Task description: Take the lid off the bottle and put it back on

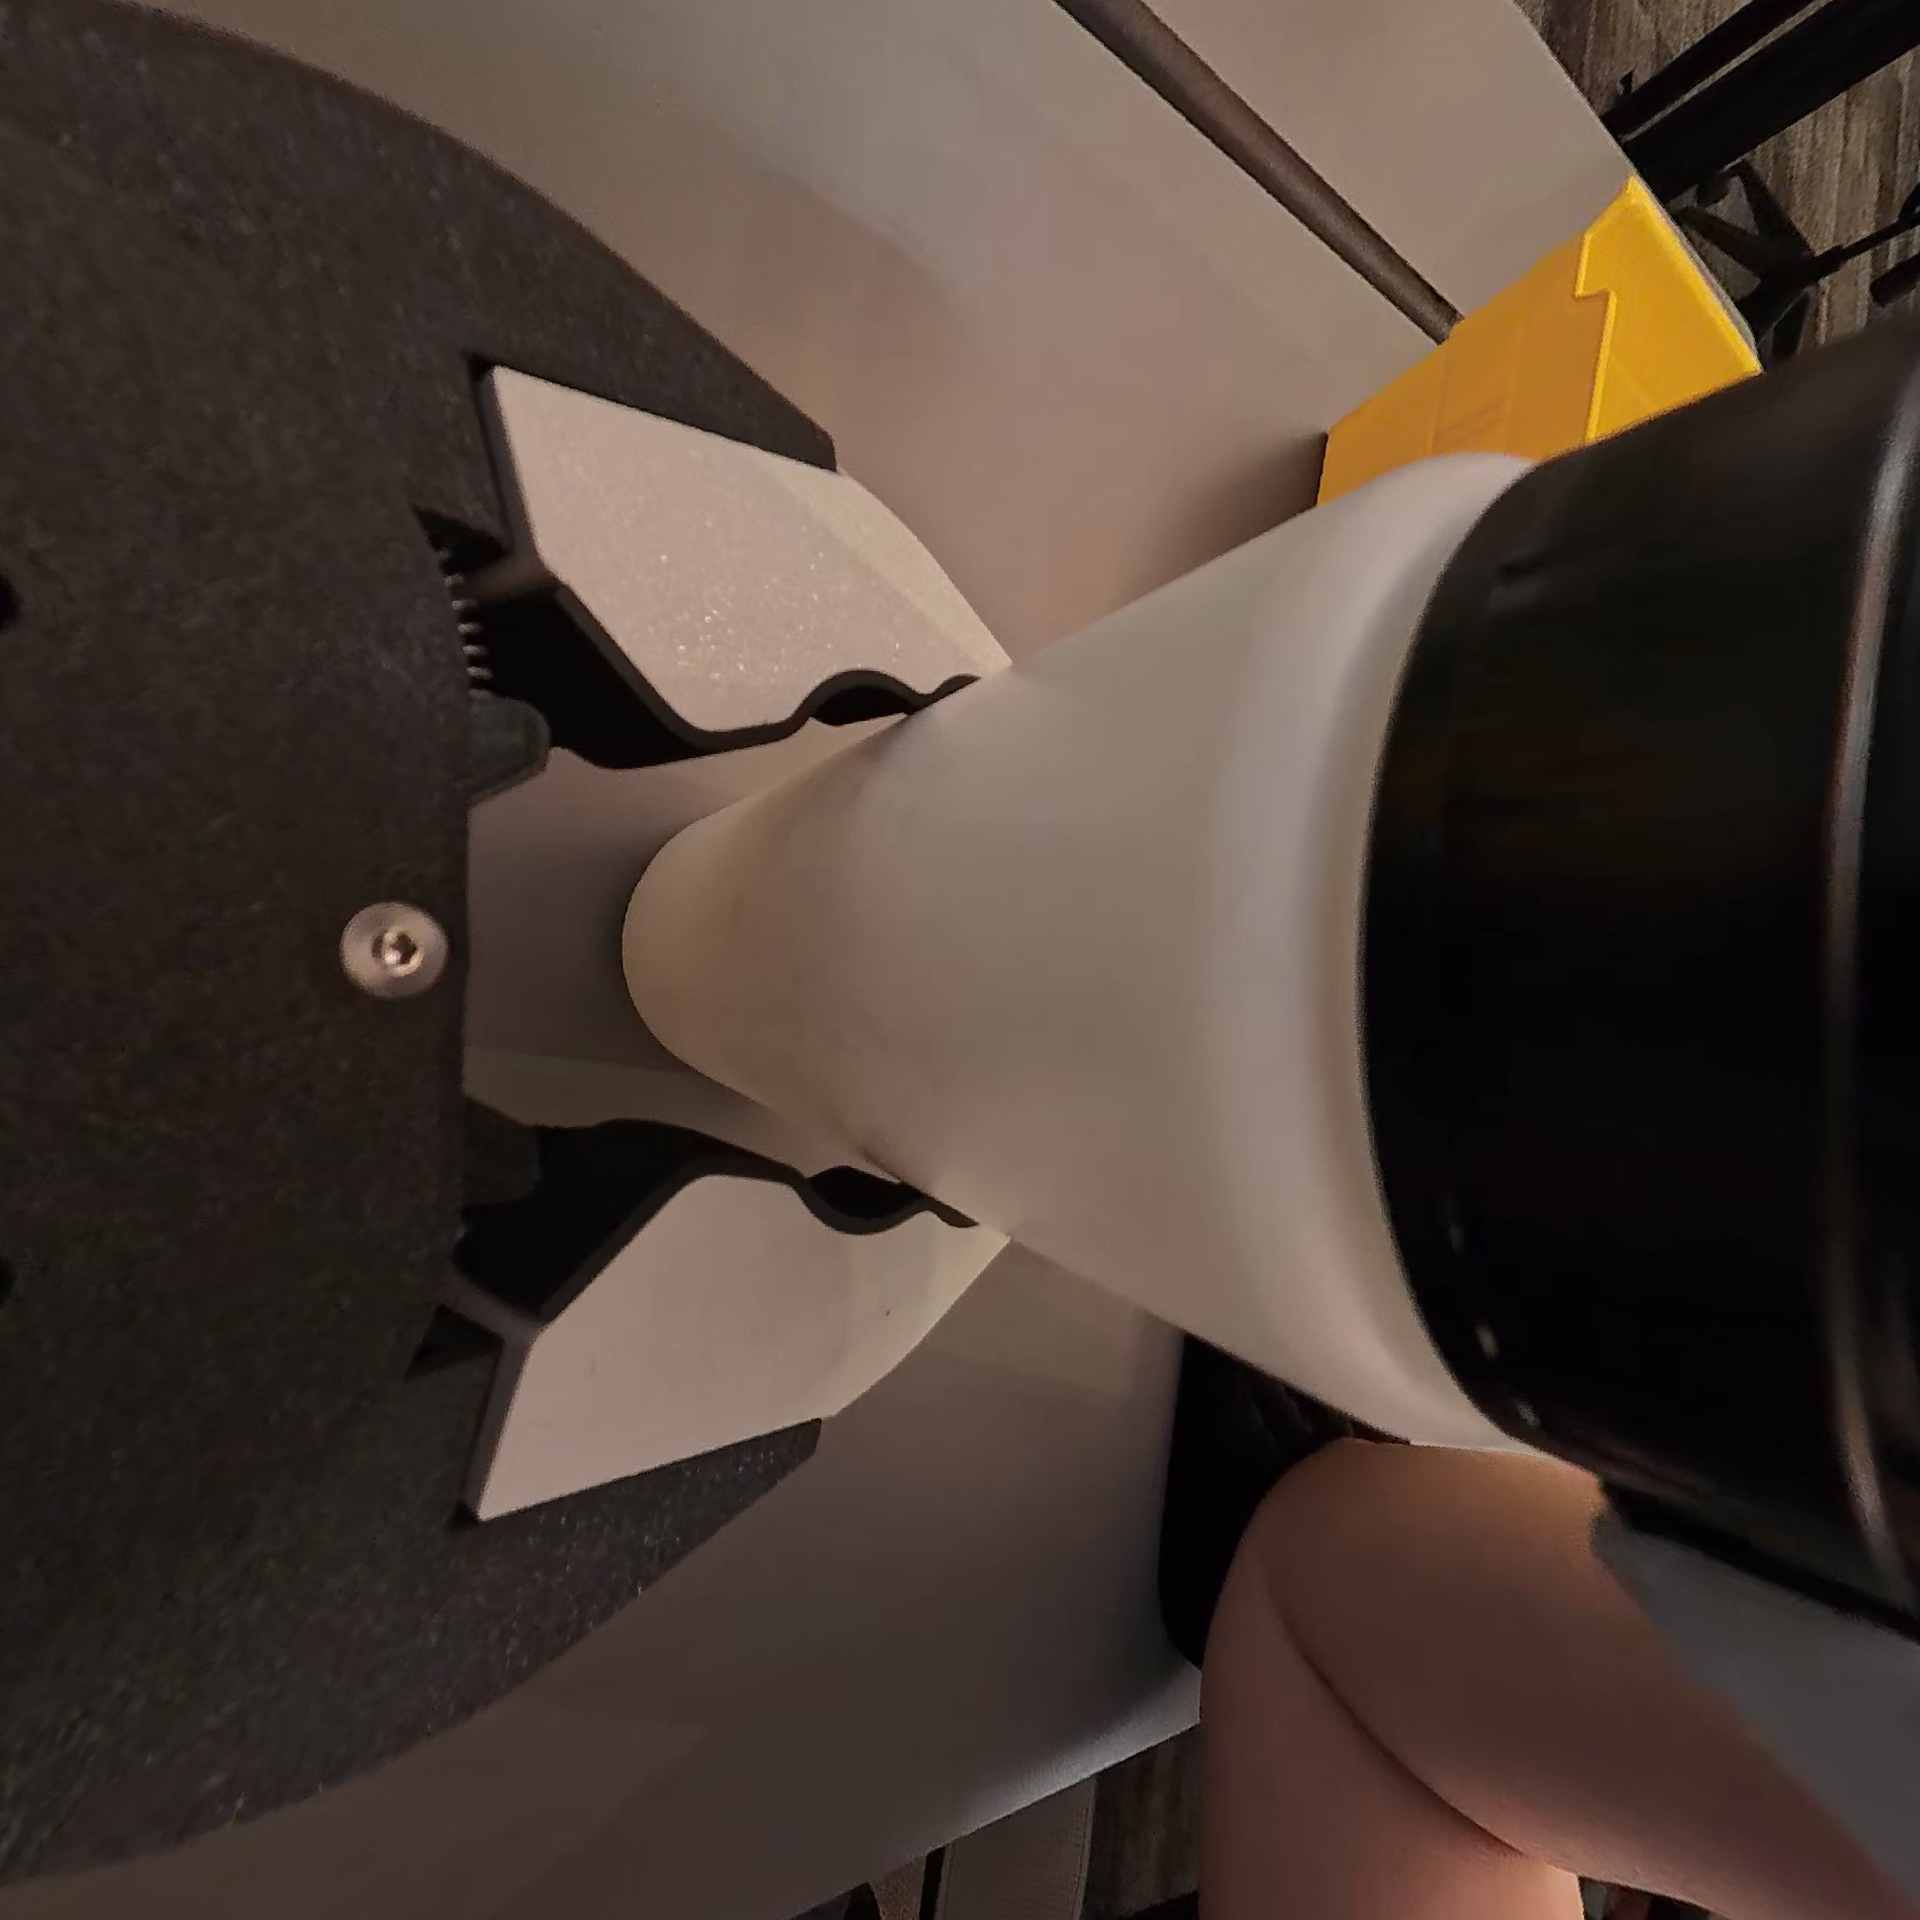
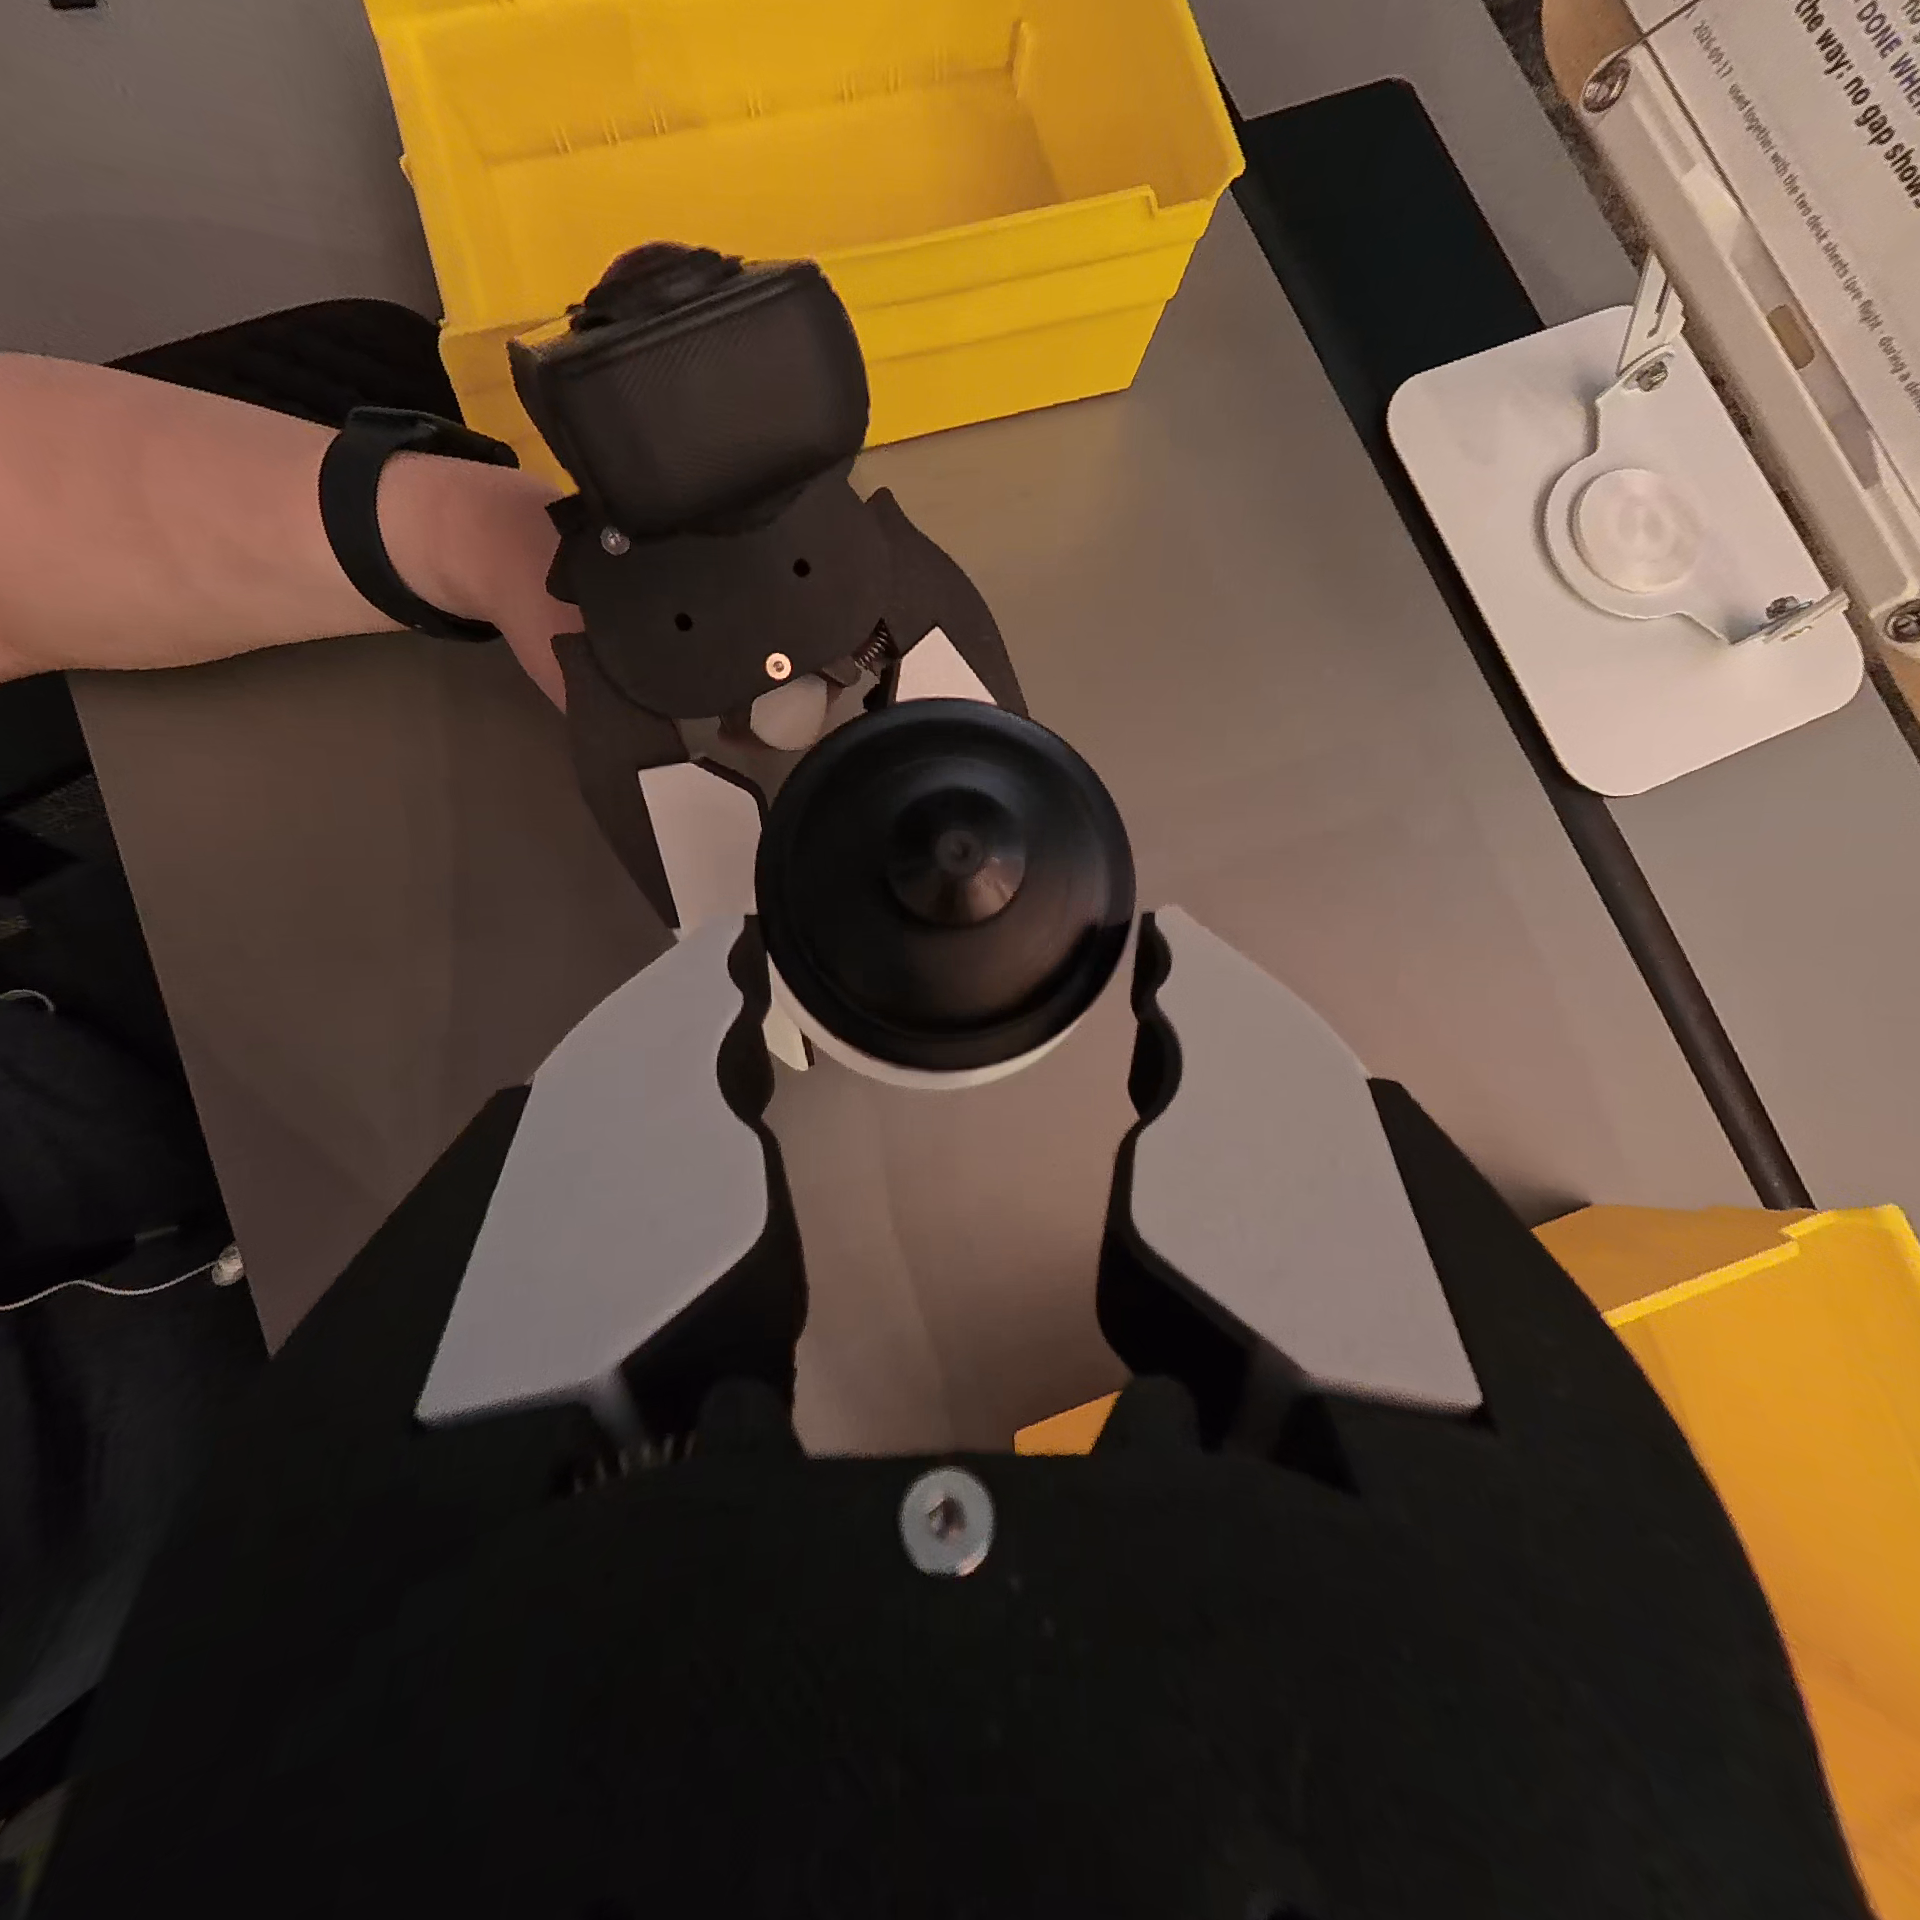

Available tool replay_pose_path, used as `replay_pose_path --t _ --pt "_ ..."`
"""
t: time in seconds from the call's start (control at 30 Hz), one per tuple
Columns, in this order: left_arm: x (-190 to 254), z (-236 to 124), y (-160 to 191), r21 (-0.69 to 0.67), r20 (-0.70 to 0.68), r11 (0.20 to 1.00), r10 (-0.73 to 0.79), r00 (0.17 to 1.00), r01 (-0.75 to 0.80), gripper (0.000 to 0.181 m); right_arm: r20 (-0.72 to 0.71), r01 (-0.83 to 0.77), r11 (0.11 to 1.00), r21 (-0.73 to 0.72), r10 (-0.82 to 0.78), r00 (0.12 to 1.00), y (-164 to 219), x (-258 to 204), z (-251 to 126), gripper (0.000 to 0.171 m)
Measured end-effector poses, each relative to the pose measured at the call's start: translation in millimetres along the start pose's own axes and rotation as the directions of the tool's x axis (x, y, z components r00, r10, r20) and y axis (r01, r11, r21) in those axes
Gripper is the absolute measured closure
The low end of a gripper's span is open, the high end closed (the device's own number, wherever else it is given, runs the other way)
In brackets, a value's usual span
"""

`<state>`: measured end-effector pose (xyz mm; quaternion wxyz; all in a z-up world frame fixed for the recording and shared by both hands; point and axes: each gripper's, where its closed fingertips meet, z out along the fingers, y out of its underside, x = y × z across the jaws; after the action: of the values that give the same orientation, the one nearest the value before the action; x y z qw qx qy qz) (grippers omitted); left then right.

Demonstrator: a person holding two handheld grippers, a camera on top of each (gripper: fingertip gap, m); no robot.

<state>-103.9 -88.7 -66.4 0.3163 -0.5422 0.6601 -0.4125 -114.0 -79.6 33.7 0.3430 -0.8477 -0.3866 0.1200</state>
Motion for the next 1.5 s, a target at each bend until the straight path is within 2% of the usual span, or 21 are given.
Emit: replay_pose_path --t 0.5,0.63,0.83,1.33,1.43,1.5 --pt "-2.9 -2.5 1.0 0.013 -0.005 1.000 -0.017 1.000 0.017 0.095 -0.026 -0.025 1.000 -0.011 0.025 0.999 12.6 18.3 -13.4 0.107" --pt "-1.9 -0.8 0.7 0.012 0.000 1.000 -0.007 1.000 0.007 0.095 0.062 -0.008 1.000 0.017 0.007 0.998 3.1 -2.3 -7.5 0.100" --pt "-2.1 -0.3 0.4 0.010 0.008 1.000 -0.011 1.000 0.011 0.095 -0.006 -0.030 0.999 0.026 0.031 1.000 -7.4 3.6 10.4 0.091" --pt "-6.1 -2.8 0.4 0.019 0.004 0.999 -0.037 0.999 0.037 0.095 -0.011 -0.077 0.997 -0.020 0.076 0.997 13.9 20.4 -7.8 0.102" --pt "-5.4 -2.6 0.6 0.021 0.003 0.999 -0.029 1.000 0.029 0.095 -0.103 -0.076 0.995 -0.064 0.069 0.992 23.3 32.0 -11.5 0.106" --pt "-5.6 -2.2 0.4 0.023 0.007 0.999 -0.029 1.000 0.029 0.095 -0.026 -0.071 0.997 -0.038 0.070 0.997 18.5 18.3 -13.2 0.105"
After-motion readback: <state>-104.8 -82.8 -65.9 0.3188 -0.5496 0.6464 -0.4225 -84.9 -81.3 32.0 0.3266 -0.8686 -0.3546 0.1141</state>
